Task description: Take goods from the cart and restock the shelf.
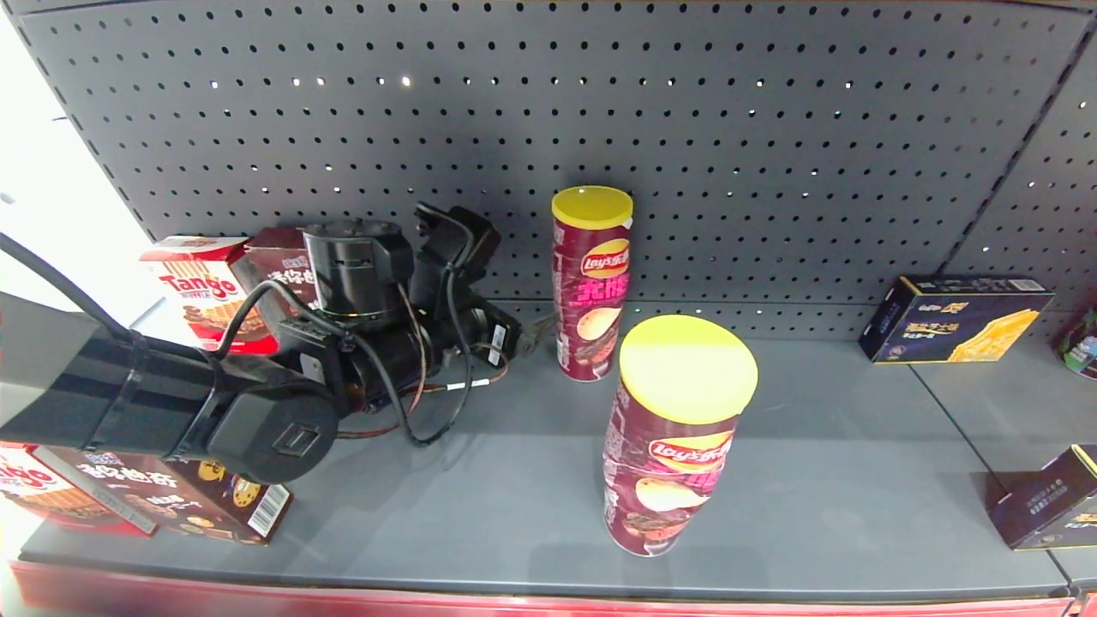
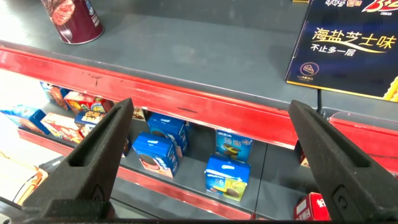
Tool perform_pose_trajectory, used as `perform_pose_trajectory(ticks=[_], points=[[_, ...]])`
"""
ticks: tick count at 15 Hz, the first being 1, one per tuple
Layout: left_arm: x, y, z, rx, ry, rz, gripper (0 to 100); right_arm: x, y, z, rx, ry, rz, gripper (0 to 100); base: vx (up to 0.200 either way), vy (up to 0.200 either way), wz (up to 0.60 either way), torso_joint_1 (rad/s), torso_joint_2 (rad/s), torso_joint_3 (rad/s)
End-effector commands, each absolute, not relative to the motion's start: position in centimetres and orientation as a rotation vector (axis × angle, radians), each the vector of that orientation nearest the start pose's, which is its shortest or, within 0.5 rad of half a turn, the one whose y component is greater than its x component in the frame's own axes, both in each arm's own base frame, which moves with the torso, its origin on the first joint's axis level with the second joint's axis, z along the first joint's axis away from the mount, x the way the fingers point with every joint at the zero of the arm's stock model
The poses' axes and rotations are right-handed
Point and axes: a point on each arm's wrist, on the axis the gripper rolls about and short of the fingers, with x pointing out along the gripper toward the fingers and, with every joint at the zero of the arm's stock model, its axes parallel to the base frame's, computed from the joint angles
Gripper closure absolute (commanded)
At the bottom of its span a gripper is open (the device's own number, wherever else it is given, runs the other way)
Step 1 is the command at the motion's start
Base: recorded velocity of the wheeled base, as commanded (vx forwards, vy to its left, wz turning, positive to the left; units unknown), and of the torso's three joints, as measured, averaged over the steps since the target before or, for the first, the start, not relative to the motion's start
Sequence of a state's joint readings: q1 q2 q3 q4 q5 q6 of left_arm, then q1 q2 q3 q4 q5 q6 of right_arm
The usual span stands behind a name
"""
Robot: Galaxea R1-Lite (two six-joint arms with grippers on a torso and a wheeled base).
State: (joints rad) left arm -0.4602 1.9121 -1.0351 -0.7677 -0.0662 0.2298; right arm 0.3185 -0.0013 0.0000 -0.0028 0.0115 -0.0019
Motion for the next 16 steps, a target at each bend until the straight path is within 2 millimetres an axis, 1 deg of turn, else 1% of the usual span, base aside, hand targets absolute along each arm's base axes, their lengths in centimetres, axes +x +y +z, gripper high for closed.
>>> perform_pose_trajectory(ticks=[1,5,9,16], points=[[33.4,-16.9,18.6,0.246,0.047,-0.539,0,-2.2,-0.7,7.6,-0.001,-0.003,0.331,0,0.000,0.000,0.00,0.000,0.00,0.000],[33.9,-17.3,18.4,0.246,0.046,-0.544,0,-2.2,-0.7,7.6,-0.003,-0.004,0.331,0,0.000,0.000,0.00,0.000,0.00,0.000],[33.9,-18.0,18.3,0.247,0.046,-0.559,0,-2.2,-0.7,7.6,-0.003,-0.004,0.331,0,0.000,0.000,0.00,0.000,0.00,0.000],[33.8,-18.3,18.4,0.246,0.039,-0.567,0,-2.2,-0.7,7.6,-0.003,-0.004,0.331,0,0.000,0.000,0.00,0.000,0.00,0.000]])
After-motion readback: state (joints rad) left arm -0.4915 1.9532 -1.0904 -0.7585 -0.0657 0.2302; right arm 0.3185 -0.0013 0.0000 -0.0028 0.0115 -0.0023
